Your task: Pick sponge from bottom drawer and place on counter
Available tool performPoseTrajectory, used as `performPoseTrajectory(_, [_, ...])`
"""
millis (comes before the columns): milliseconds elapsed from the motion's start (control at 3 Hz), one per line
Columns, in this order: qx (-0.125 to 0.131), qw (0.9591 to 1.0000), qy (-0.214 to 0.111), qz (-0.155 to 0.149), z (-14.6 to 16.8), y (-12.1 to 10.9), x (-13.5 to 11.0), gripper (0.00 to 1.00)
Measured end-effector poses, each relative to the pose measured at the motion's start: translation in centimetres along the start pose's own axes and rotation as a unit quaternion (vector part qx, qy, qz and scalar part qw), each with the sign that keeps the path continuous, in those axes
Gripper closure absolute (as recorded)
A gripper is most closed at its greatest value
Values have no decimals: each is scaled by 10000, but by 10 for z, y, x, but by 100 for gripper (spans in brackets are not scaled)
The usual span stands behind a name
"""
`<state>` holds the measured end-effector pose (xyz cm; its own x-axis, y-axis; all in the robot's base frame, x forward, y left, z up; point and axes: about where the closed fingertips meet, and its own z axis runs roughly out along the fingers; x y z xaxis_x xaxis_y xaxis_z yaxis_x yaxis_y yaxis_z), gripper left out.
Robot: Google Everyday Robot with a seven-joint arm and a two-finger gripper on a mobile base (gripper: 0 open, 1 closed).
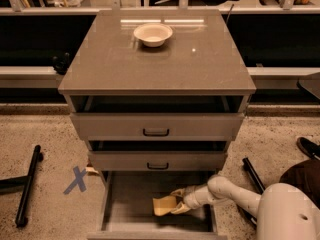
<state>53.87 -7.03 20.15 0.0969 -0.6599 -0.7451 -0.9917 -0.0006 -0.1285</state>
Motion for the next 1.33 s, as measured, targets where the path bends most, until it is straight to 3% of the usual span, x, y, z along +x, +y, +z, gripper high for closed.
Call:
performPoseTrajectory(333, [65,9999,24,-131,-18,4,-16,100])
performPoseTrajectory(667, [316,9976,-47,-616,-72,19,-62,100])
performPoseTrajectory(1333, [699,9907,-82,-1165,-149,30,-112,100])
